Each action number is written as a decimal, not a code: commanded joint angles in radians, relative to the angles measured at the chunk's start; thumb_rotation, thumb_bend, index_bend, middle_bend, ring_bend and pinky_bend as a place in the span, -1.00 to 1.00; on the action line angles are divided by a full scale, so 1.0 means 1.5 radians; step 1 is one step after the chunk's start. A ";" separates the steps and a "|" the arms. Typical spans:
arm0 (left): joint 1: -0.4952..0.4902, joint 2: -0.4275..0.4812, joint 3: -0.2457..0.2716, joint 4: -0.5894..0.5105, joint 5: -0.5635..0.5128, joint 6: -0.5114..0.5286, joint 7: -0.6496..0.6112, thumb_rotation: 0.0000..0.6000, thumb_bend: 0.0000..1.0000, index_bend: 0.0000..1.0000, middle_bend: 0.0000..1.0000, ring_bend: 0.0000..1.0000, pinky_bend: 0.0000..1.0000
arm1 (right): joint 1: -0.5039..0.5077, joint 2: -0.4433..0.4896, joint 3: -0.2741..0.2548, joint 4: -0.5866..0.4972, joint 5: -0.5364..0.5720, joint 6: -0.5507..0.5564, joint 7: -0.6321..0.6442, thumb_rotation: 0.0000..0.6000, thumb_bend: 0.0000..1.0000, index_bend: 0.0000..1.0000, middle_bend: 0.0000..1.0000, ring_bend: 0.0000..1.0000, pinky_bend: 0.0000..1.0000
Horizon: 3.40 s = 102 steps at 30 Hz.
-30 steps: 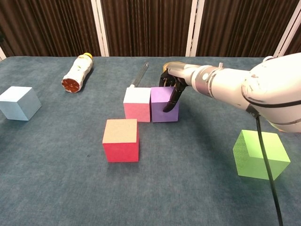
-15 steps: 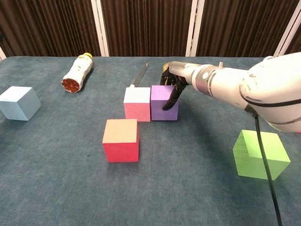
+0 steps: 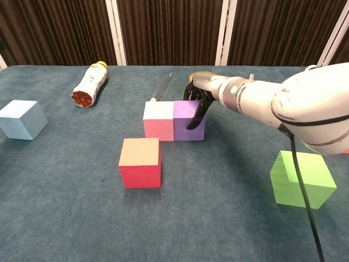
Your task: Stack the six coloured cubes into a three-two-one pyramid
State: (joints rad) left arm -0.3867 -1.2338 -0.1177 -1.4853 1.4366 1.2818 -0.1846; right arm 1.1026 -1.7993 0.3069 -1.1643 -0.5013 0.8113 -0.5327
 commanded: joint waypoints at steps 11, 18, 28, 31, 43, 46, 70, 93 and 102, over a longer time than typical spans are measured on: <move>-0.004 -0.004 0.000 0.007 0.005 -0.005 -0.007 1.00 -0.33 -0.92 -0.92 -1.00 -0.77 | -0.007 0.009 -0.009 -0.020 0.005 0.000 -0.006 1.00 -0.51 -0.53 -0.24 -0.57 -0.48; -0.005 -0.002 -0.002 -0.001 0.006 -0.004 0.001 1.00 -0.33 -0.93 -0.93 -1.00 -0.77 | -0.015 0.030 -0.020 -0.056 0.002 0.002 -0.009 1.00 -0.51 -0.97 -0.47 -0.72 -0.56; -0.004 0.005 -0.004 -0.019 0.011 0.004 0.016 1.00 -0.33 -0.93 -0.93 -1.00 -0.77 | -0.055 0.127 -0.032 -0.162 -0.043 0.047 0.004 1.00 -0.51 -1.00 -0.54 -0.79 -0.57; -0.002 0.007 -0.003 -0.025 0.011 0.006 0.021 1.00 -0.33 -0.93 -0.93 -1.00 -0.77 | -0.055 0.140 -0.035 -0.158 -0.037 0.039 0.002 1.00 -0.51 -0.99 -0.54 -0.79 -0.57; 0.002 0.014 -0.003 -0.034 -0.001 0.003 0.031 1.00 -0.33 -0.93 -0.93 -1.00 -0.77 | -0.026 0.094 -0.029 -0.050 -0.014 -0.011 0.012 1.00 -0.51 -0.97 -0.54 -0.79 -0.57; 0.003 0.015 -0.003 -0.032 -0.003 0.000 0.027 1.00 -0.33 -0.93 -0.93 -1.00 -0.77 | -0.016 0.068 -0.027 -0.013 -0.015 -0.025 0.018 1.00 -0.51 -0.96 -0.54 -0.79 -0.57; 0.008 0.009 0.000 -0.015 0.006 0.006 0.005 1.00 -0.33 -0.94 -0.93 -1.00 -0.77 | -0.064 0.130 -0.041 -0.111 -0.077 0.044 0.040 1.00 -0.51 -0.94 -0.54 -0.79 -0.57; 0.003 0.022 -0.007 -0.092 0.014 0.019 0.084 1.00 -0.33 -0.94 -0.93 -1.00 -0.77 | -0.373 0.444 -0.171 -0.217 -0.310 0.094 0.332 1.00 -0.51 -0.37 -0.44 -0.71 -0.57; 0.007 0.036 -0.008 -0.131 0.006 0.024 0.122 1.00 -0.33 -0.94 -0.93 -1.00 -0.77 | -0.362 0.366 -0.177 -0.079 -0.351 0.014 0.347 1.00 -0.51 -0.40 -0.44 -0.71 -0.56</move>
State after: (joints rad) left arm -0.3770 -1.1826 -0.1295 -1.6788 1.4482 1.3170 -0.0059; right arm 0.5555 -1.2189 0.0437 -1.3186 -1.0049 0.8609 -0.0238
